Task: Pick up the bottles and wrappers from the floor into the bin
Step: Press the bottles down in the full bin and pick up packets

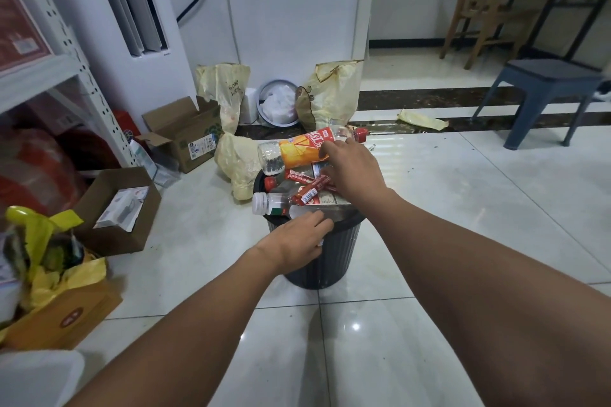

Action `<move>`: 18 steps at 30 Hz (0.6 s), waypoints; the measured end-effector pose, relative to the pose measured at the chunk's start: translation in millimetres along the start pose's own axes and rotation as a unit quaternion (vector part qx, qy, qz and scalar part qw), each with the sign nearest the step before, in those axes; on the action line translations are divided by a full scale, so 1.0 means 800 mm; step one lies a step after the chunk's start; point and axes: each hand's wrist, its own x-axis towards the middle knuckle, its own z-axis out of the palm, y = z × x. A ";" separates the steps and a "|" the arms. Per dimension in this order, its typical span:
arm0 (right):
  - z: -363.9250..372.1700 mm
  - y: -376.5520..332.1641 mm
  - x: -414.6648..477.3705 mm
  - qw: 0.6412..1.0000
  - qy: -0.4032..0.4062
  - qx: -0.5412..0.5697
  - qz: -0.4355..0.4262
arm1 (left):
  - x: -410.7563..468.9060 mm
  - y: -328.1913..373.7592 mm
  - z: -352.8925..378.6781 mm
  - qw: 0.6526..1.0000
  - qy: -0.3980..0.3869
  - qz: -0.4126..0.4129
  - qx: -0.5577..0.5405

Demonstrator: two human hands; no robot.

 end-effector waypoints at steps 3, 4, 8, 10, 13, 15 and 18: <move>-0.004 0.003 -0.010 1.000 -0.001 -0.007 0.011 | -0.001 0.003 -0.010 1.000 0.011 0.001 0.023; -0.005 0.003 -0.013 1.000 -0.003 -0.006 0.014 | -0.001 0.004 -0.014 0.999 0.014 -0.002 0.033; -0.008 -0.002 -0.029 0.999 -0.001 0.008 0.035 | -0.001 0.009 -0.031 0.998 0.032 -0.025 0.047; -0.008 -0.003 -0.037 0.998 0.007 0.012 0.056 | -0.002 0.011 -0.041 0.998 0.039 -0.037 0.022; -0.012 -0.001 -0.050 0.994 0.020 0.024 0.101 | -0.005 0.014 -0.055 0.997 0.053 -0.051 -0.039; -0.016 0.003 -0.061 0.993 0.022 0.026 0.116 | -0.004 0.015 -0.065 0.993 0.065 -0.059 -0.075; -0.020 0.007 -0.077 0.991 0.020 0.027 0.127 | 0.005 0.009 -0.080 0.989 0.076 -0.083 -0.091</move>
